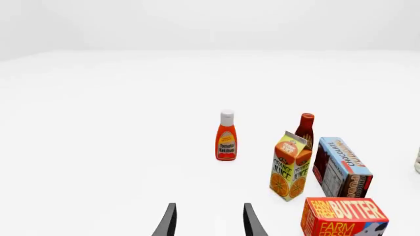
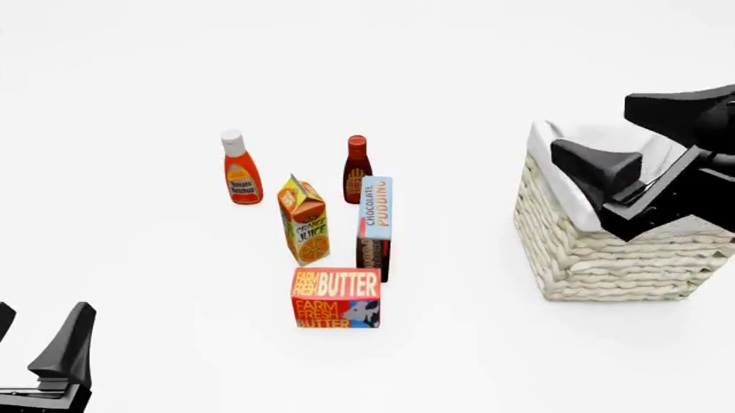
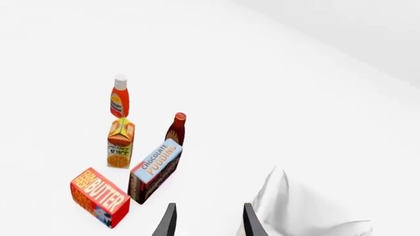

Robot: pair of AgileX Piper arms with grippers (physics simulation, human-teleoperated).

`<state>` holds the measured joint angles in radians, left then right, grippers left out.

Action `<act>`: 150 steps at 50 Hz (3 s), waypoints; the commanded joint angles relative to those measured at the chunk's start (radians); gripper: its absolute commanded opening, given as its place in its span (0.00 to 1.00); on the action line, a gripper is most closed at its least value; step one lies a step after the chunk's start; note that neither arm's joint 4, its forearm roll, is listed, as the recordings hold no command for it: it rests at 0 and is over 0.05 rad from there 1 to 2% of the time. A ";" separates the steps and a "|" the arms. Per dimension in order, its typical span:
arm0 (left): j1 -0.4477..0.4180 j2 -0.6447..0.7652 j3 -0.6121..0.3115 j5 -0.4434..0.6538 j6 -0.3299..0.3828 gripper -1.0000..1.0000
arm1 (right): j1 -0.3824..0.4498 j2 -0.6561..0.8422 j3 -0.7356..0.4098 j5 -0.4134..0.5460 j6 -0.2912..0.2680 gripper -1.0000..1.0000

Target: Pick the butter and place it in the basket.

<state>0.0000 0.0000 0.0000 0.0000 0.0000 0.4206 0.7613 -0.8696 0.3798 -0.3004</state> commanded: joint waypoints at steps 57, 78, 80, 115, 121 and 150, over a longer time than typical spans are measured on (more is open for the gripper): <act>0.000 0.000 0.000 0.000 0.000 1.00 | 0.278 0.460 -0.373 0.313 -0.186 1.00; 0.000 0.000 0.000 0.000 0.000 1.00 | 0.324 0.562 -0.430 0.341 -0.173 1.00; 0.000 0.000 0.000 0.000 0.000 1.00 | 0.323 0.574 -0.434 0.340 -0.177 1.00; 0.000 0.000 0.000 0.000 0.000 1.00 | 0.387 0.740 -0.561 0.379 -0.163 1.00; 0.000 0.000 0.000 0.000 0.000 1.00 | 0.400 0.756 -0.566 0.379 -0.161 1.00; 0.000 0.000 0.000 0.000 0.000 1.00 | 0.416 0.866 -0.662 0.417 -0.176 1.00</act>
<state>0.0000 0.0000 0.0000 0.0000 0.0000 0.8332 1.5871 -1.4959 0.7843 -0.4688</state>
